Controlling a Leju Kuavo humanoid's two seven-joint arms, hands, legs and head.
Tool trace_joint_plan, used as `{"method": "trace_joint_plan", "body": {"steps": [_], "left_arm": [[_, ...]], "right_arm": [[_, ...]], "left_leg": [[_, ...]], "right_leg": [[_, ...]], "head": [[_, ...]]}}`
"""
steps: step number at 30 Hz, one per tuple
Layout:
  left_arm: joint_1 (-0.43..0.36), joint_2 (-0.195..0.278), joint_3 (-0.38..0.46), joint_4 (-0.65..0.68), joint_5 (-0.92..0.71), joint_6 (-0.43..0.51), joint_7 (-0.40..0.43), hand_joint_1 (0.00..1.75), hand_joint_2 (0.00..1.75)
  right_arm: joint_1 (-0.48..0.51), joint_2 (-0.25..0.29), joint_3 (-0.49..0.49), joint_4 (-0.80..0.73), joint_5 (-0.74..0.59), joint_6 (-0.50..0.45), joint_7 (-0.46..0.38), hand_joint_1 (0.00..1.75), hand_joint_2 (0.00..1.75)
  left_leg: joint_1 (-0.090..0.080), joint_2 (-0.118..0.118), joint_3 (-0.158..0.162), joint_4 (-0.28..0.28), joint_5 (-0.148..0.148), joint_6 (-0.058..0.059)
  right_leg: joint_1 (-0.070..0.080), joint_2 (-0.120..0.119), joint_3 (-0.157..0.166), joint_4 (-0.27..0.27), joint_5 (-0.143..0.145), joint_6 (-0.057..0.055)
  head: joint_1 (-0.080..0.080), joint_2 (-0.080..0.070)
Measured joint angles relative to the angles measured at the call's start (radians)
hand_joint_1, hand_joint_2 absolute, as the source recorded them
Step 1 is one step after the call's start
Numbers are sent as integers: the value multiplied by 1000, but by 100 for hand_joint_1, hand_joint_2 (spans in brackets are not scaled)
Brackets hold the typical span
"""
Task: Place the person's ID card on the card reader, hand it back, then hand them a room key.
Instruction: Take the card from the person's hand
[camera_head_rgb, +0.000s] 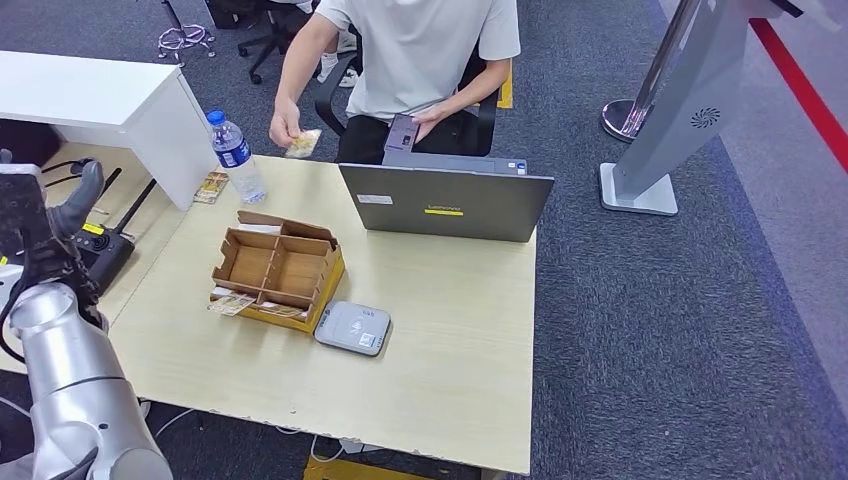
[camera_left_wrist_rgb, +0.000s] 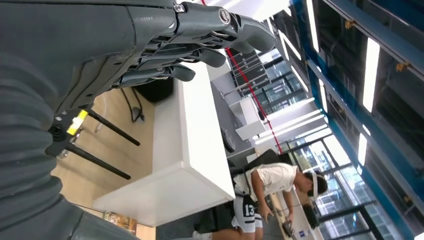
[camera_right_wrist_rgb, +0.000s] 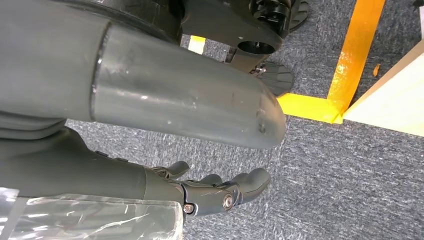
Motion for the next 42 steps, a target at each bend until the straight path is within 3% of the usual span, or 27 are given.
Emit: {"method": "trace_joint_plan", "body": {"steps": [29,33,42], "left_arm": [[-448,110,-604,407,-634,172,257,0,175],[-506,126,-686,469,-717,202,292,173,175],[-598,148,-842,584,-880,284,346,175,175]], "right_arm": [[-19,1,85,5,-51,7,40,0,0],[-22,2,101,6,-55,10,49,0,0],[-29,7,134,7,-73,11,67,0,0]], "left_leg": [[0,0,-2,1,1,0],[0,0,-2,1,1,0],[0,0,-2,1,1,1]], "right_leg": [[0,0,-1,0,1,1],[0,0,-1,1,1,1],[0,0,-1,1,1,1]], "head": [[0,0],[0,0],[0,0]]}}
